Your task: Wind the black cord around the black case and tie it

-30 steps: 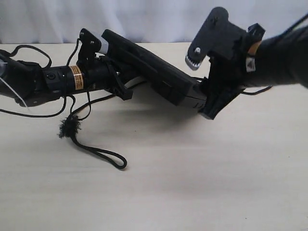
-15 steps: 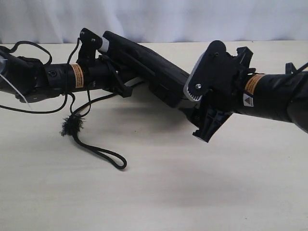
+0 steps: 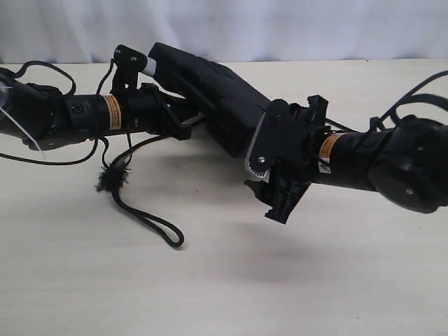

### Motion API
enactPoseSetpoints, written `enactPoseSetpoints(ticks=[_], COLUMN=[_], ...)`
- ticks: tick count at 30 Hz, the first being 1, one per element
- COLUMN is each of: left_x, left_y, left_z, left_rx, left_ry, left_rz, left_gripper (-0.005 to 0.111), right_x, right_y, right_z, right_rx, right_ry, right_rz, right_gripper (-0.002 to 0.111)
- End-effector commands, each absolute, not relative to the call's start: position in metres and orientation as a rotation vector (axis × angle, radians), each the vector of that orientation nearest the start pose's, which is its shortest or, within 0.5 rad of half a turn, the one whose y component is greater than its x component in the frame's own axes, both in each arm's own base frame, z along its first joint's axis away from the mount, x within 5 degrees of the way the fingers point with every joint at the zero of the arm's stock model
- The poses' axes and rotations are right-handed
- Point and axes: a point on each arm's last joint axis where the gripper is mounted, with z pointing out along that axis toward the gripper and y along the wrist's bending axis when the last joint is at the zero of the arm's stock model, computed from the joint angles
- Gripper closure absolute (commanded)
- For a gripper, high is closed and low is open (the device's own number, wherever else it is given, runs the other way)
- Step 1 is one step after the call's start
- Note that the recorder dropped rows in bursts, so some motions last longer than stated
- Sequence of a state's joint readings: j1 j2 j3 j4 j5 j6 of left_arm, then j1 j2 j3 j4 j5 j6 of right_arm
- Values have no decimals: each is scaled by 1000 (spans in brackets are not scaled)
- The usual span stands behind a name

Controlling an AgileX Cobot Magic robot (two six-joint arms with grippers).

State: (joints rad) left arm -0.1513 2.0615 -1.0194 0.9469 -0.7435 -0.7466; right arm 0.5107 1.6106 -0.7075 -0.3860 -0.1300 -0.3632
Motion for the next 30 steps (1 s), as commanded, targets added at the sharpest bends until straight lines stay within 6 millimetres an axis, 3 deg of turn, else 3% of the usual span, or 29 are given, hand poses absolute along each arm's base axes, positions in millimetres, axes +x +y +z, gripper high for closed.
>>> enactPoseSetpoints(ticks=[1, 7, 15, 22, 30], left_x=[388, 388, 387, 390, 391], left_y=[-111, -111, -115, -115, -116], left_z=[137, 137, 141, 145, 146], left_rx=[555, 551, 531, 528, 532], left_ry=[1876, 1873, 1840, 1830, 1836], left_rz=[-691, -694, -756, -766, -769], left_gripper=[107, 107, 107, 107, 107], right_x=[282, 298, 303, 308, 315], right_y=[154, 140, 139, 136, 140], right_z=[168, 165, 170, 154, 147], right_rx=[-1293, -1244, -1216, -1219, -1180], right_ry=[1771, 1750, 1688, 1730, 1642], right_rz=[-47, -80, -135, -210, -226], right_gripper=[24, 24, 24, 24, 24])
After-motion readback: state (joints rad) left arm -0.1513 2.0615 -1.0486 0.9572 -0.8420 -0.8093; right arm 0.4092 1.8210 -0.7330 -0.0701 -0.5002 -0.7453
